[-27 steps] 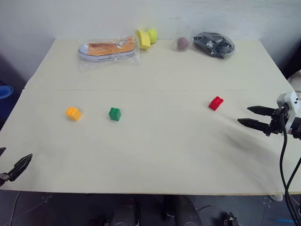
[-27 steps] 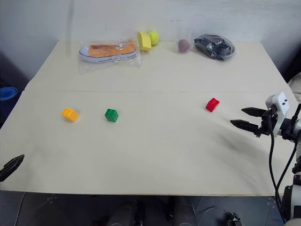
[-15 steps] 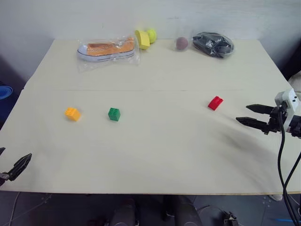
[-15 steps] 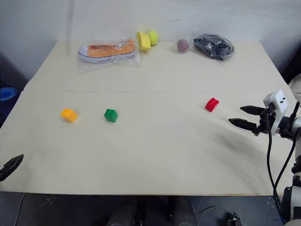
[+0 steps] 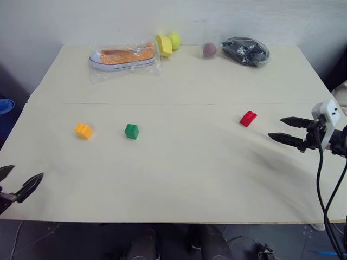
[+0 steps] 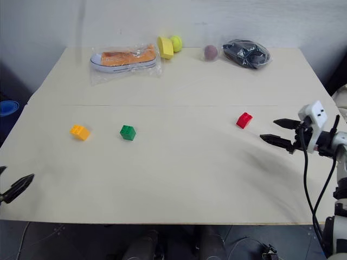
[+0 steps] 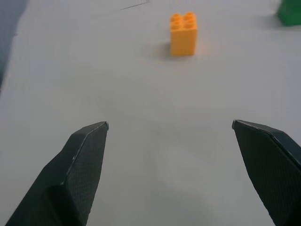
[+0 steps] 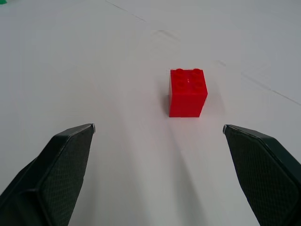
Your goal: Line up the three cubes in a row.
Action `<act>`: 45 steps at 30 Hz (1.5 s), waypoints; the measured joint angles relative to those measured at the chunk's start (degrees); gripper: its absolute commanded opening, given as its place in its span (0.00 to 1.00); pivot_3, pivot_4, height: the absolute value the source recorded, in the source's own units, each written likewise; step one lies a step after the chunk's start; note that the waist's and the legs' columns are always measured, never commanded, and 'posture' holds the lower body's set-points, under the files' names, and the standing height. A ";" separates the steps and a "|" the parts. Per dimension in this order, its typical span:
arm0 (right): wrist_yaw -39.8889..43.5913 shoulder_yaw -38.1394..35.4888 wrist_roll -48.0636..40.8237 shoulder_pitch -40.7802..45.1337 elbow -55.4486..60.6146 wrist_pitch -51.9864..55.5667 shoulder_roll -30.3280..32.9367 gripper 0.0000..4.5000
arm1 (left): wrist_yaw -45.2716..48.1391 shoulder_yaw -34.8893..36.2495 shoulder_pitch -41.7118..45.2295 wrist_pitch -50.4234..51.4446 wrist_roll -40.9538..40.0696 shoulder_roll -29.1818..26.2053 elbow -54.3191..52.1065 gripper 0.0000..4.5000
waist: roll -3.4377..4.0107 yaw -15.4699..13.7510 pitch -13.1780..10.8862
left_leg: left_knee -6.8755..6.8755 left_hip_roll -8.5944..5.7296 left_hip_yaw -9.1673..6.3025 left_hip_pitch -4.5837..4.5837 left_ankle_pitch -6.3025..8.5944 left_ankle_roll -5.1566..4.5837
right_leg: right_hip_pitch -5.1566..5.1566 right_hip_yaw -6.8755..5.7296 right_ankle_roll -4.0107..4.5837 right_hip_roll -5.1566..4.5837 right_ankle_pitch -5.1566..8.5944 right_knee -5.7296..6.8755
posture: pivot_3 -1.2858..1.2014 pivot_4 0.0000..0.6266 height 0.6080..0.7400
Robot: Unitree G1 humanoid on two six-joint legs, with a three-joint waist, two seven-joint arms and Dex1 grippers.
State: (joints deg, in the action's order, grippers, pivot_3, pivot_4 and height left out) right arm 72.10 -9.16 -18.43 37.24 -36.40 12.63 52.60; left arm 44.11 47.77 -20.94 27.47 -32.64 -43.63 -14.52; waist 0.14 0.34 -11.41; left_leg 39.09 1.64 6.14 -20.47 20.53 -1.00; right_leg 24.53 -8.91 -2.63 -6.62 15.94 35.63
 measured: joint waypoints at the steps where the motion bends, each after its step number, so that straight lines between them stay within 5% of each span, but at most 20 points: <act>1: -0.53 0.86 0.92 2.08 -0.49 -0.05 -0.93 1.00 | 0.82 -1.75 1.35 1.39 -1.38 -1.08 -1.59 0.99 | 0.00 0.02 0.00 | 0.01 0.00 0.00 0.01 -0.02 0.04 | 0.00 0.01 0.00 0.00 0.00 0.01 | 0.52 0.24 1.00; 9: -6.25 8.92 10.77 18.27 -17.18 -5.58 -8.62 1.00 | 6.71 -18.04 18.01 9.80 -10.85 -11.05 -13.15 0.99 | 0.00 0.64 0.00 | -0.01 -0.03 0.02 -0.12 -0.26 0.13 | 0.05 -0.02 0.00 0.09 0.00 0.21 | 0.52 0.24 1.00; 19: -13.19 10.97 18.34 25.67 -33.73 -9.06 -12.99 1.00 | 6.43 -30.13 34.62 14.04 -16.07 -11.54 -18.25 0.99 | -0.01 1.34 -0.01 | 0.05 -0.01 -0.04 -0.20 -0.42 0.17 | 0.05 -0.04 -0.04 0.25 -0.02 0.25 | 0.52 0.24 1.00; 28: -14.67 10.37 20.08 26.62 -36.45 -10.03 -15.34 0.35 | 5.36 -30.93 36.53 14.50 -16.53 -11.48 -18.58 1.00 | -0.01 1.23 -0.01 | 0.06 -0.02 -0.07 -0.18 -0.47 0.22 | 0.04 -0.01 -0.04 0.27 -0.02 0.29 | 0.52 0.24 1.00; 35: -9.72 9.76 19.94 26.50 -36.27 -11.70 -15.53 0.33 | 5.87 -31.49 36.91 14.43 -16.51 -11.48 -18.50 1.00 | -0.01 1.19 -0.01 | 0.07 -0.02 -0.10 -0.18 -0.47 0.21 | 0.02 -0.02 -0.04 0.28 -0.02 0.29 | 0.52 0.24 1.00; 39: 3.56 9.30 16.87 22.42 -27.33 -12.61 -14.30 0.33 | 7.61 -33.10 37.91 14.29 -16.45 -11.55 -18.26 1.00 | -0.01 1.03 -0.01 | 0.06 -0.02 -0.13 -0.19 -0.47 0.22 | 0.02 -0.02 -0.04 0.30 -0.02 0.27 | 0.52 0.24 1.00; 42: 15.24 10.72 10.93 10.82 -4.04 -8.22 -10.78 0.33 | 10.77 -34.64 37.26 13.59 -15.77 -12.66 -18.06 1.00 | -0.01 0.37 -0.01 | 0.06 0.00 -0.22 -0.23 -0.46 0.24 | 0.02 -0.06 -0.04 0.35 -0.02 0.25 | 0.52 0.24 1.00; 45: 16.61 12.89 5.65 -1.10 17.82 -2.71 -7.29 0.33 | 14.06 -36.60 36.33 11.90 -13.72 -13.23 -17.58 1.00 | -0.01 -0.33 -0.01 | 0.14 -0.01 -0.20 -0.21 -0.46 0.25 | 0.01 -0.06 -0.04 0.36 -0.02 0.28 | 0.52 0.24 1.00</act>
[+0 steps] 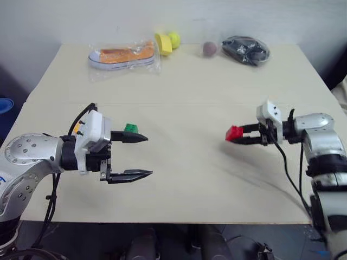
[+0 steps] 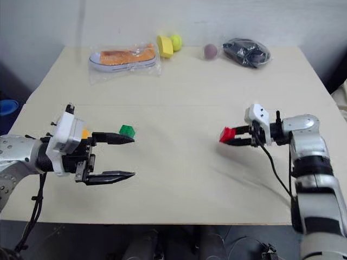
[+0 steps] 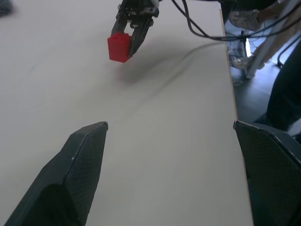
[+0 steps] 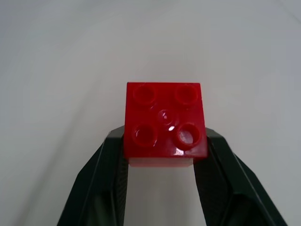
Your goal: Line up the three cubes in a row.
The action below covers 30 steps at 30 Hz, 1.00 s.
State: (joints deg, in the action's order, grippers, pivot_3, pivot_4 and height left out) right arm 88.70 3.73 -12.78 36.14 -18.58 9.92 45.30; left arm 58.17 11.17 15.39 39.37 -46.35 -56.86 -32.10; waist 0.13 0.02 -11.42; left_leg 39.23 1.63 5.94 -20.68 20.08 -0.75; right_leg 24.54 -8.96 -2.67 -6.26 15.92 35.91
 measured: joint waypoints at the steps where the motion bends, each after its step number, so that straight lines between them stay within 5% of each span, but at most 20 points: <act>1: 0.00 0.39 -0.91 -2.69 4.86 0.75 0.65 0.33 | 0.91 -0.75 -0.04 -0.81 0.71 -0.08 0.25 1.00 | 0.00 -0.06 0.00 | 0.00 -0.01 0.01 0.02 0.00 0.01 | -0.01 0.02 0.00 -0.01 0.00 0.00 | 0.52 0.24 1.00; 6: -3.26 2.78 -1.78 -11.49 20.50 2.45 1.02 0.33 | 5.82 -6.28 0.23 -6.75 7.09 -0.23 1.77 1.00 | 0.00 0.03 0.00 | 0.00 -0.02 0.13 0.18 0.01 0.03 | -0.05 0.10 0.00 -0.01 0.00 -0.07 | 0.52 0.24 1.00; 16: -9.04 7.22 4.43 -13.18 18.27 -4.65 -0.04 0.33 | 7.04 -9.20 2.40 -8.80 9.11 1.00 3.40 1.00 | -0.04 0.04 0.02 | 0.00 0.00 0.13 0.18 -0.01 0.00 | -0.05 0.09 0.01 0.00 0.00 -0.01 | 0.52 0.24 1.00; 25: -10.29 8.59 4.47 -13.04 18.51 -3.30 -0.81 0.99 | 1.97 -4.45 -1.54 -7.59 9.33 2.31 3.38 1.00 | -0.07 0.10 0.03 | 0.00 0.01 0.13 0.20 -0.01 -0.01 | -0.06 0.10 0.01 -0.03 0.00 0.05 | 0.52 0.24 1.00; 30: -10.90 4.19 -1.33 -12.90 23.00 3.31 0.45 0.99 | -10.16 10.15 -16.03 -1.20 7.61 8.49 0.49 1.00 | -0.15 0.13 -0.01 | -0.01 0.04 0.06 0.17 0.00 -0.02 | -0.06 0.07 0.01 -0.05 0.00 0.05 | 0.52 0.24 1.00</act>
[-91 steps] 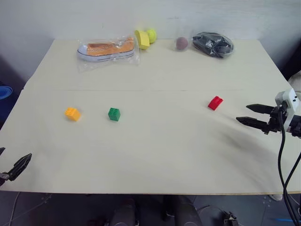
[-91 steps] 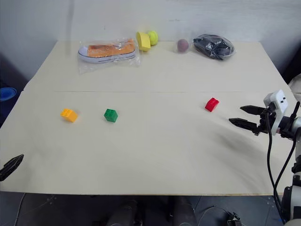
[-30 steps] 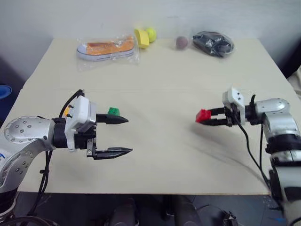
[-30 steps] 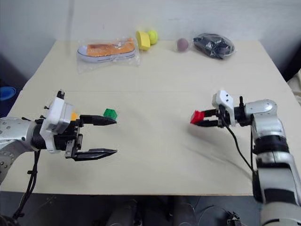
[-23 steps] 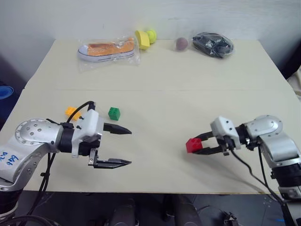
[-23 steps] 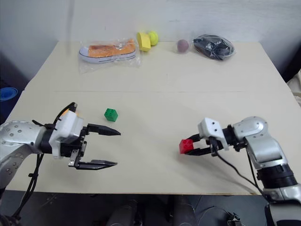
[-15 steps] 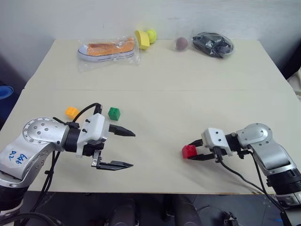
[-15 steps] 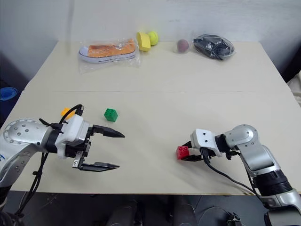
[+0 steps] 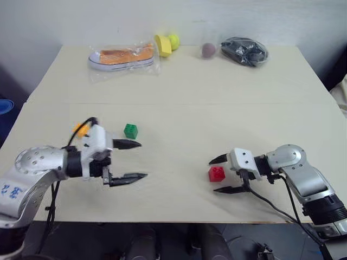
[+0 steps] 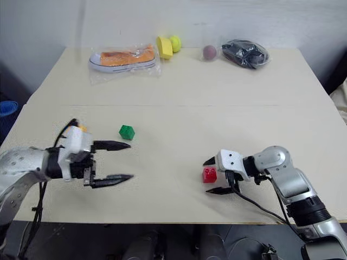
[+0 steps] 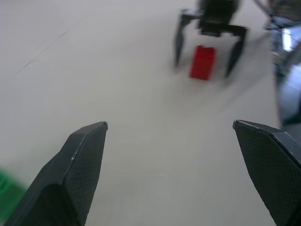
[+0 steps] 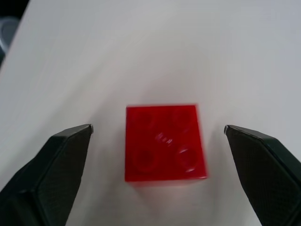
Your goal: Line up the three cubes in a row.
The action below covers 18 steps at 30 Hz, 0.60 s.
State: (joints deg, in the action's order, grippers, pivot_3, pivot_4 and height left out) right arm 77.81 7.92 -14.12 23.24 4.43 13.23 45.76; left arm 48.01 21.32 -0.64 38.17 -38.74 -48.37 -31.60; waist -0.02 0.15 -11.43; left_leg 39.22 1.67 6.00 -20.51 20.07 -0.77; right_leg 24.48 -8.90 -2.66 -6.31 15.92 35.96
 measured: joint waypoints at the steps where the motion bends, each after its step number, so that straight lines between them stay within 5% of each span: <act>1: 0.00 -1.78 -2.35 0.38 1.13 2.28 0.51 0.99 | -2.25 2.87 -3.77 0.94 0.01 1.58 -1.63 1.00 | 0.00 -0.05 0.00 | 0.00 -0.01 -0.02 0.00 0.01 -0.02 | -0.01 0.00 0.00 -0.04 0.00 -0.02 | 0.52 0.24 1.00; 4: -0.12 -8.65 -11.84 1.67 4.93 10.84 1.92 0.99 | -10.09 7.98 -13.68 3.25 2.07 7.21 -5.88 1.00 | -0.04 -0.27 0.01 | 0.01 -0.04 -0.10 0.05 0.06 -0.10 | -0.14 -0.04 0.00 -0.12 0.00 -0.24 | 0.52 0.24 1.00; 7: -1.37 -11.93 -17.90 3.32 7.37 16.75 2.01 0.99 | -18.15 9.06 -14.36 5.81 3.38 11.69 -6.82 1.00 | -0.10 -1.38 0.04 | 0.01 -0.06 -0.23 0.15 0.07 -0.11 | -0.26 -0.06 0.01 -0.14 0.00 -0.25 | 0.52 0.24 1.00; 12: -4.67 -12.61 -21.32 3.65 9.46 21.18 1.55 0.99 | -32.48 2.10 -2.88 8.19 8.98 19.12 -3.22 1.00 | -0.15 -2.28 0.07 | 0.01 -0.18 -0.30 0.17 0.09 -0.15 | -0.38 -0.10 0.00 -0.22 -0.02 -0.26 | 0.52 0.24 1.00; 18: -6.73 -11.94 -21.93 4.40 10.41 22.30 0.78 0.99 | -36.35 -7.27 10.71 6.63 15.85 20.99 10.27 1.00 | -0.18 -1.80 0.08 | 0.00 -0.15 -0.18 0.15 0.08 -0.15 | -0.38 -0.20 -0.01 -0.15 -0.02 -0.10 | 0.52 0.24 1.00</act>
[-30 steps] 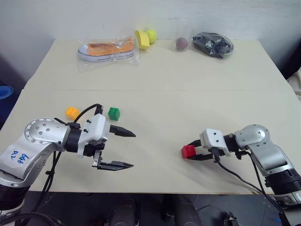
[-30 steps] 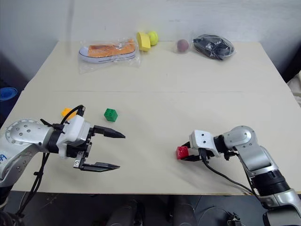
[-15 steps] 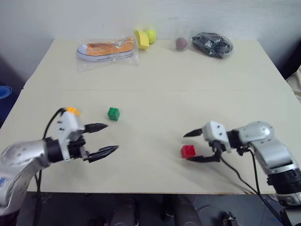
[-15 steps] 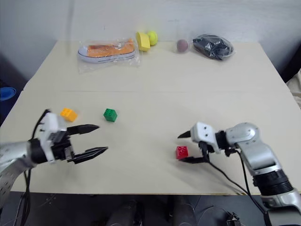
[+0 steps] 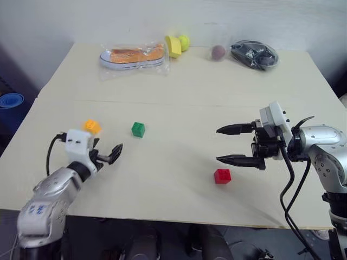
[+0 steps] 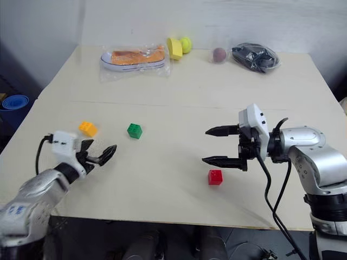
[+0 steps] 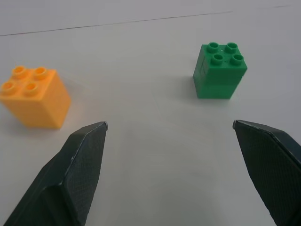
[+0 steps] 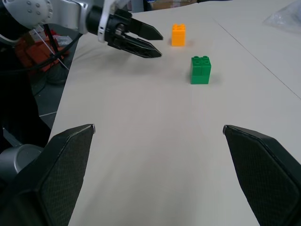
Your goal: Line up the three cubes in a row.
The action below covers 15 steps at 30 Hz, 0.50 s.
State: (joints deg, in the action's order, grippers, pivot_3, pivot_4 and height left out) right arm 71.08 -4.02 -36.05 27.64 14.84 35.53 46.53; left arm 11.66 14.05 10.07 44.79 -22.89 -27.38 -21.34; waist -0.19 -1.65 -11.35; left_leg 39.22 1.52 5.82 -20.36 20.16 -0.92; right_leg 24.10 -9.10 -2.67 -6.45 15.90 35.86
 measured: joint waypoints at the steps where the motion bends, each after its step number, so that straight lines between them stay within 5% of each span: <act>1: -0.34 0.11 -0.23 0.10 0.52 0.13 -0.05 0.99 | -0.02 -1.65 1.77 -0.42 0.94 0.19 1.70 1.00 | 0.00 0.14 0.00 | 0.00 0.00 0.01 0.00 0.00 0.00 | 0.00 0.00 0.00 0.01 0.00 -0.01 | 0.52 0.24 1.00; 15: -3.28 1.05 -1.82 -1.12 3.18 0.87 -0.44 0.99 | -2.98 -10.58 10.41 -1.87 8.75 7.01 11.52 1.00 | -0.07 0.16 -0.02 | 0.01 0.00 0.03 0.01 -0.03 0.00 | 0.00 0.01 -0.02 0.00 -0.01 0.00 | 0.52 0.24 1.00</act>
State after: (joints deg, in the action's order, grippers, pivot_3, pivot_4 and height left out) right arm 67.81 -2.97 -37.88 26.52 18.02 36.40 46.09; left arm 8.68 3.47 20.47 42.92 -14.15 -20.38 -9.82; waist -0.26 -1.50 -11.37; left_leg 39.23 1.52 5.84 -20.35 20.12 -0.93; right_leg 24.10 -9.09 -2.70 -6.45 15.89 35.87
